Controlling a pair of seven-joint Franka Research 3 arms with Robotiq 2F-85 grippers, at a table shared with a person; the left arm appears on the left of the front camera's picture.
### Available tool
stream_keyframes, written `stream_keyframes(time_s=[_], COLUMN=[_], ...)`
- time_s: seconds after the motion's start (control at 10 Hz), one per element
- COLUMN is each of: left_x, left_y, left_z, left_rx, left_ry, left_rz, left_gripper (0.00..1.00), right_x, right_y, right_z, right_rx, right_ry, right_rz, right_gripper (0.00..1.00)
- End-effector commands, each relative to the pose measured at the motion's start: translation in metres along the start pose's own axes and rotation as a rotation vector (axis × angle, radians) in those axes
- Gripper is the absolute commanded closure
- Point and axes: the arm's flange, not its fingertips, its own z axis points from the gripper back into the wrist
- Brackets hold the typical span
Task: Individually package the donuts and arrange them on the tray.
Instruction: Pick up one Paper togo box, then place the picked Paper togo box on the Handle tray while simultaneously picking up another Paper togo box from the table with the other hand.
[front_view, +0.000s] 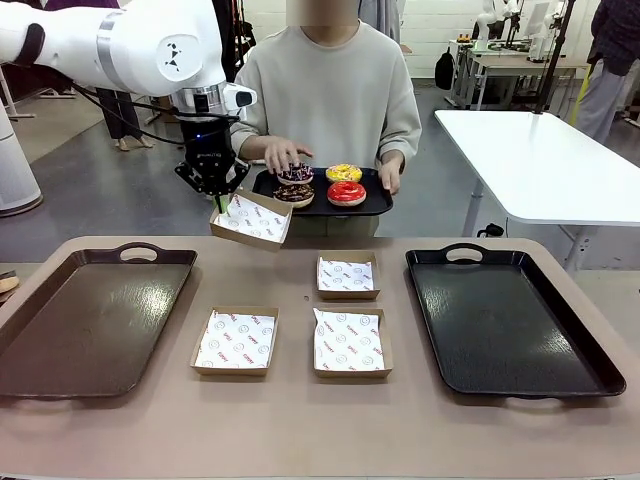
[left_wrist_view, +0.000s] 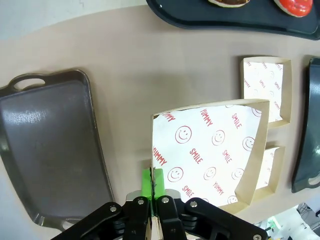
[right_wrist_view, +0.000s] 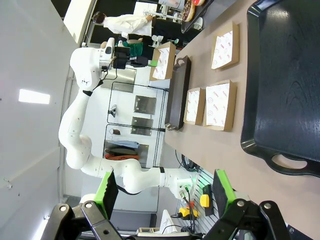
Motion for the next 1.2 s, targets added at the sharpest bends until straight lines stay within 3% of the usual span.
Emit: stream_keyframes(time_s=[0.0,1.1], left_x=[0.0003,0.0003], left_y=[0.0035,0.0035], left_z=[-0.0055,-0.0055], left_rx=[-0.005,-0.005], left_ry=[0.011,0.011], left_rz=[-0.005,-0.005], left_gripper=[1.0,1.0], right_x=[-0.0007,-0.0007], right_y=[0.0005,0.0005], right_z=[0.0009,0.0009], right_rx=[0.014,0.014], right_ry=[-0.004,-0.004], right_rz=[0.007,0.007], right_gripper=[0.0,0.0])
